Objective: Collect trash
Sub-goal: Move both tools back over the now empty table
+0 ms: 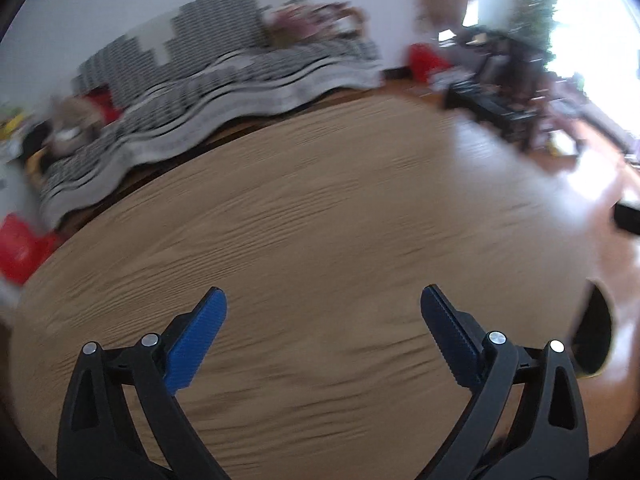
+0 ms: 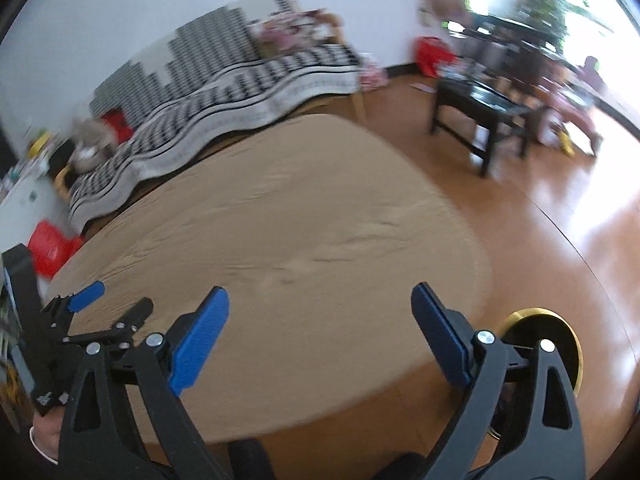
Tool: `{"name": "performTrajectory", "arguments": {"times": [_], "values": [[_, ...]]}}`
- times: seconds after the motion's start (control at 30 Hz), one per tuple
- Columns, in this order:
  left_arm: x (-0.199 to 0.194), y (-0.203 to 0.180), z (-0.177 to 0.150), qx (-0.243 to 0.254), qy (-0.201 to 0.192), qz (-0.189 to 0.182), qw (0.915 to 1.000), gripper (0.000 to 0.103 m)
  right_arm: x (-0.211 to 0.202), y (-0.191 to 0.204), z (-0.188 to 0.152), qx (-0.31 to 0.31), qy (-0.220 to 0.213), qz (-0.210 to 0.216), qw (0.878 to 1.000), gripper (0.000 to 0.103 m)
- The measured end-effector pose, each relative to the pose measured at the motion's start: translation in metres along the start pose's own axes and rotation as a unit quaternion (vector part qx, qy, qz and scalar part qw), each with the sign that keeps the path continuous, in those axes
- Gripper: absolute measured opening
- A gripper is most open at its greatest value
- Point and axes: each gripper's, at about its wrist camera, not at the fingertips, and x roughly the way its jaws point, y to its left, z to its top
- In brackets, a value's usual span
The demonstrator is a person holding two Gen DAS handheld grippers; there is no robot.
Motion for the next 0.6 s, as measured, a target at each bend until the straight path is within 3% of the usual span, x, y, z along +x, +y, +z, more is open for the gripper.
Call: {"name": "performTrajectory", "arguments": {"times": [0.3, 0.43, 0.6], "values": [[-0.018, 0.142, -0.039, -0.079, -0.003, 0.057, 0.9952, 0.095, 0.067, 0.174, -0.007, -0.136, 0.03, 0.055, 0.989, 0.091], [-0.017, 0.19, -0.056, -0.117, 0.006, 0.074, 0.9903, 0.095, 0.09, 0.215, -0.015, -0.159, 0.045, 0.063, 0.984, 0.091], [-0.016, 0.222, -0.07, -0.134, 0.014, 0.091, 0.9866, 0.095, 0.11, 0.243, -0.021, -0.176, 0.053, 0.068, 0.981, 0.091]]}}
